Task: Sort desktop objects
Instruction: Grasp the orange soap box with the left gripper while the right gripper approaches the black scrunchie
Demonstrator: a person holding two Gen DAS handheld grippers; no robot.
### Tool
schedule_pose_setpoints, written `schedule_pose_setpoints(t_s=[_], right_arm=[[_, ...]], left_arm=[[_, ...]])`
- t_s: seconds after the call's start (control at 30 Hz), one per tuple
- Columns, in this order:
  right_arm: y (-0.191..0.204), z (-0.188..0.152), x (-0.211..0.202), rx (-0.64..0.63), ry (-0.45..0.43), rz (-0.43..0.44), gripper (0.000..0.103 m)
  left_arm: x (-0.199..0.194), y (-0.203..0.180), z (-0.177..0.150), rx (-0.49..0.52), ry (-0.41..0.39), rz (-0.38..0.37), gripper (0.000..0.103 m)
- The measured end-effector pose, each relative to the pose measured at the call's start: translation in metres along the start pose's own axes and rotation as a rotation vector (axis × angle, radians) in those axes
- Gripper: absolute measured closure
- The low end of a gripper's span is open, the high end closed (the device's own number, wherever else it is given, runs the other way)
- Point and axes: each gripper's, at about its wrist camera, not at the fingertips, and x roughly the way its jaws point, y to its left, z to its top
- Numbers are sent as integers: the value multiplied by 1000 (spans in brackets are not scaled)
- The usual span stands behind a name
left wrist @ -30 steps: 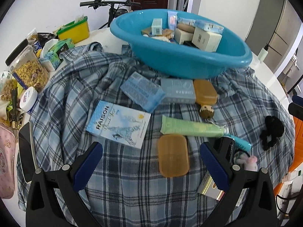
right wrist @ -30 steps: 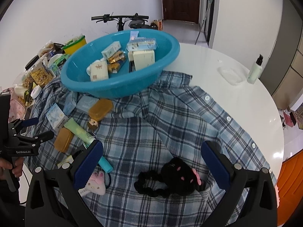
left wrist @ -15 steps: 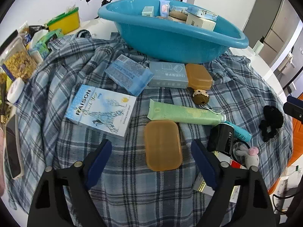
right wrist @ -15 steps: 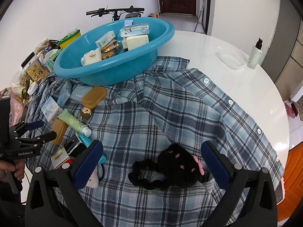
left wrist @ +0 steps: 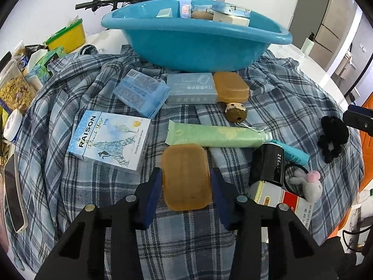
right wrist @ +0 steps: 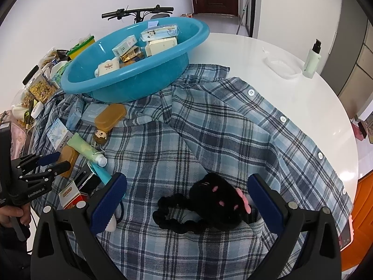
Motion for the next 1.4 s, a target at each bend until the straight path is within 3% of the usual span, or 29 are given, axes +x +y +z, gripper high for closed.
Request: schedule_pose_setpoints(t_s=[0.23,0.33,0.57,0.67,0.8,1.03,1.4], right_arm=[[-4,-3,3,11,5,-3,0],[-4,-4,3,14,7,-4,0],[-3,-9,4,0,15,-5,0],[-1,-12,5,-17,15,-14,0],[3,-18,8,-44,15,-37,0],[6,-28,19,-87,29,-98,0],[1,-37,37,-98,64,-124,0]], left_arm=[[2,0,4,5,4,9,57],[7,-3,5,22,17,44,46],[16,-4,5,19,29,51,44],[16,-2,5,2,19,47,44],[9,0,5,-10,-17,38,58],[2,2,7,-14,-49,34,58],[-2,5,4,-16,-58,2,58]])
